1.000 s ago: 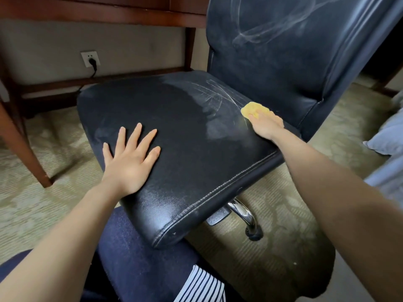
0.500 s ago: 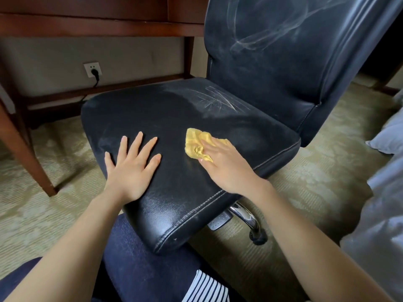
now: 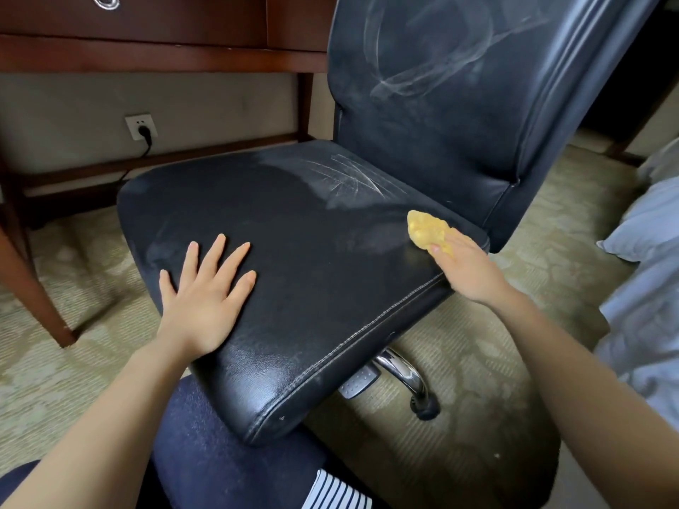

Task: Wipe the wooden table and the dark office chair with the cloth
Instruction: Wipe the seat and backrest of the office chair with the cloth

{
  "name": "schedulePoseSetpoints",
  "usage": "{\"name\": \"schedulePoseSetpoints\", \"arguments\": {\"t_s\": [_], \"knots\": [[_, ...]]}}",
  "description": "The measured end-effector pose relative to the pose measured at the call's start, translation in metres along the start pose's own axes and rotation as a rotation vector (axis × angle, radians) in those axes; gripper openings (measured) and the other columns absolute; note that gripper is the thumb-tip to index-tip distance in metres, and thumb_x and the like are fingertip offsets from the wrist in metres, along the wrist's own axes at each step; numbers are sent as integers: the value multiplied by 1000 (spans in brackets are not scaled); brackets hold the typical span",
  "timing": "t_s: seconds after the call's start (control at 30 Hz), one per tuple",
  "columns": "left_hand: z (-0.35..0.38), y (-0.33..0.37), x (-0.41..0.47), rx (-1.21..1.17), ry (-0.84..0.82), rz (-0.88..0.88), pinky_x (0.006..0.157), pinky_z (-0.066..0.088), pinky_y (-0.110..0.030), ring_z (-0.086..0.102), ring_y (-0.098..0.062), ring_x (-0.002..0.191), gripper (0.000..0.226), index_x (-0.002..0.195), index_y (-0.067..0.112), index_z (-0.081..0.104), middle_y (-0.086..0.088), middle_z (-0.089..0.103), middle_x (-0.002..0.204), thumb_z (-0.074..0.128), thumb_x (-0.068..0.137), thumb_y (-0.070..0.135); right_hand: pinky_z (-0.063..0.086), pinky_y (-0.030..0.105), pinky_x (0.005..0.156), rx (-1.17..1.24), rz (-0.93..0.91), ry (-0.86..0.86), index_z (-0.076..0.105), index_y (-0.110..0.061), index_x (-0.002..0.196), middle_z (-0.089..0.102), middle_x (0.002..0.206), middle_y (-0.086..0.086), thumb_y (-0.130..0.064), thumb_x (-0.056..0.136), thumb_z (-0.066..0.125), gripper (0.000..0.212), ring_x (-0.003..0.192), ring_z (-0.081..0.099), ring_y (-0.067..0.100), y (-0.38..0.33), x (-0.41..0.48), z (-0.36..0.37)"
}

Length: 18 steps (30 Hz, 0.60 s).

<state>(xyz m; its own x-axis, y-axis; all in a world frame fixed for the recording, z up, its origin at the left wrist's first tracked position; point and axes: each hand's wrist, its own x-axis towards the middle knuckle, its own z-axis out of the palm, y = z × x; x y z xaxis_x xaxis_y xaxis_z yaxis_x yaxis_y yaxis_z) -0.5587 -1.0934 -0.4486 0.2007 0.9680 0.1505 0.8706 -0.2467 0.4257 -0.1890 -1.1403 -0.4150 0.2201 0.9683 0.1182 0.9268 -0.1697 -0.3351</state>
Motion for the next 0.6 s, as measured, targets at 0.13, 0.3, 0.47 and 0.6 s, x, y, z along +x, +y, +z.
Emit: {"name": "schedulePoseSetpoints", "arguments": {"t_s": [0.13, 0.3, 0.47, 0.6], "knots": [[1, 2, -1, -9, 10, 7, 112, -5, -55, -10, -15, 145, 50, 144, 52, 14, 18, 1, 158, 22, 94, 55, 29, 40, 111, 46, 101, -60, 35, -16, 147, 40, 147, 9, -33, 102, 32, 48, 133, 38, 28, 22, 32, -17], [1, 4, -2, -6, 16, 5, 113, -5, -54, -10, -14, 145, 51, 144, 52, 15, 19, 1, 158, 22, 94, 55, 27, 36, 108, 99, 360, -64, 29, -10, 148, 38, 147, 18, -39, 103, 30, 54, 135, 35, 34, 31, 63, -23], [2, 4, -1, -6, 31, -2, 113, -5, -52, -9, -12, 145, 51, 143, 53, 16, 19, 2, 157, 22, 93, 56, 29, 40, 106, -54, 371, 32, 36, -20, 145, 42, 147, 8, -37, 102, 27, 47, 132, 39, 34, 13, 73, -15], [3, 3, 1, 10, 38, 8, 113, -4, -53, -9, -13, 145, 50, 143, 52, 17, 18, 3, 158, 22, 94, 56, 31, 44, 106, -188, 185, 8, 38, -25, 142, 40, 148, 5, -41, 99, 26, 48, 129, 41, 33, -17, 66, -5]]}}
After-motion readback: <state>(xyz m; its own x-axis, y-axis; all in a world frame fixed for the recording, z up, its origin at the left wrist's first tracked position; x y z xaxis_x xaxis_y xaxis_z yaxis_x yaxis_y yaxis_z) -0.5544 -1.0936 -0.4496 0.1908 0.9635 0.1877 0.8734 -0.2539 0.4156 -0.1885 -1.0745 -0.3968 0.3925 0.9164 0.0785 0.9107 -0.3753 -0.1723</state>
